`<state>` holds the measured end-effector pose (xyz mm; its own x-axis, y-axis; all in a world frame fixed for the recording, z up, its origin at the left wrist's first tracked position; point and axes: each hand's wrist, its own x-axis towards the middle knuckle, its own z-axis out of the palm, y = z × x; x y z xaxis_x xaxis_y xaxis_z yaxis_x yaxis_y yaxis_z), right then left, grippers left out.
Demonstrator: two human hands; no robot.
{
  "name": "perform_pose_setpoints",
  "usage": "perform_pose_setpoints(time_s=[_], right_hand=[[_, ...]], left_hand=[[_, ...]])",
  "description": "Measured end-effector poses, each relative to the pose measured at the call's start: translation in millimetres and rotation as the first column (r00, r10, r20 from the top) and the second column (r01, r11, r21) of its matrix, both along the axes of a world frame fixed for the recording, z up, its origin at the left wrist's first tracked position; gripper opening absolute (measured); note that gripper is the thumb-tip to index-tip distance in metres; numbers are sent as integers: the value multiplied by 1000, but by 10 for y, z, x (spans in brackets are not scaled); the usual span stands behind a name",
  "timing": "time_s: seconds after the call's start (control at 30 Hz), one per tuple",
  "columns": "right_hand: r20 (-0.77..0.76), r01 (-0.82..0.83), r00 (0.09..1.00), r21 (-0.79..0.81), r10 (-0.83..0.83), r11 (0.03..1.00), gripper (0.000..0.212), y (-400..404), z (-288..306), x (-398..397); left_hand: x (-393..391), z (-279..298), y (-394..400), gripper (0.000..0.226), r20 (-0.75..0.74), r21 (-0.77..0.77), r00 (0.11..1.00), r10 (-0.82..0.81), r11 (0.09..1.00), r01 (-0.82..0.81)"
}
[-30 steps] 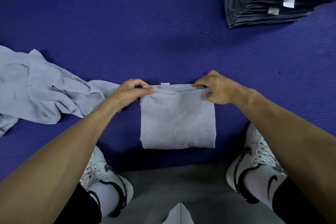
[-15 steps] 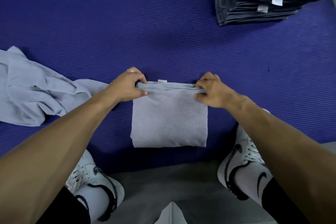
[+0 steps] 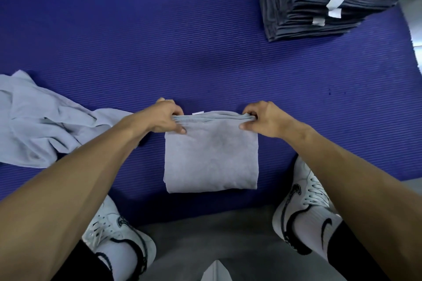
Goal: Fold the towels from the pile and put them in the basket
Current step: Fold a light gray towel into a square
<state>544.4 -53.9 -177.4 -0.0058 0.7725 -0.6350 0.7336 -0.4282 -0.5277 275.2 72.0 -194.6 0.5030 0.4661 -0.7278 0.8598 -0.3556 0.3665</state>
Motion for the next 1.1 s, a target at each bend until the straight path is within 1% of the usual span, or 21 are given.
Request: perform_pose_setpoints(time_s=[0.07, 0.13, 0.27, 0.37, 0.47, 0.57, 0.63, 0.73, 0.8, 0.83, 0.87, 0.9, 1.0, 1.1], right_hand=[[-72, 39, 997, 19, -37, 999, 14, -44, 44, 20], [-160, 113, 981, 11, -110, 994, 16, -91, 64, 24], [-230, 166, 958, -50, -173, 985, 11, -127, 118, 37], [-211, 150, 963, -102, -169, 983, 6, -103, 213, 66], [-165, 120, 977, -115, -138, 986, 2, -74, 387, 99], [-163, 126, 977, -60, -134, 990, 2, -67, 730, 205], [-174, 160, 972, -17, -160, 987, 7, -83, 1028, 340], [-167, 180, 971, 32, -173, 983, 10, -126, 1492, 585], [-155, 199, 970, 68, -186, 978, 7, -193, 1779, 738], [-147, 203, 971, 89, -188, 975, 2, -243, 1917, 800], [-140, 202, 972, 107, -187, 973, 6, -290, 2029, 864], [-127, 202, 974, 120, -187, 972, 11, -339, 2125, 925], [-80, 209, 977, 140, -199, 968, 15, -480, 2272, 1129], [-23, 228, 974, 141, -227, 963, 17, -516, 2304, 1370]], left_hand=[[-88, 66, -13, 25, 71, -80, 991, 114, 991, -109], [-159, 136, -35, 21, 121, -176, 967, 223, 964, -200], [-237, 179, -95, 26, 122, -245, 953, 277, 939, -242], [-217, 275, -132, 27, 122, -286, 939, 323, 917, -278], [-156, 463, -127, 20, 147, -233, 957, 251, 949, -214], [-47, 809, -82, 11, 177, -201, 967, 184, 968, -148], [73, 1106, -56, 12, 215, -215, 953, 215, 962, -168], [303, 1557, -64, 20, 296, -204, 920, 259, 957, -204], [454, 1808, -111, 21, 345, -210, 900, 267, 956, -203], [526, 1916, -138, 21, 360, -216, 894, 266, 956, -197], [601, 2012, -165, 20, 364, -214, 895, 260, 958, -191], [679, 2099, -193, 20, 361, -209, 898, 250, 961, -184], [944, 2283, -271, 16, 344, -197, 909, 233, 965, -173], [1273, 2327, -295, 14, 346, -102, 914, 209, 977, -185]])
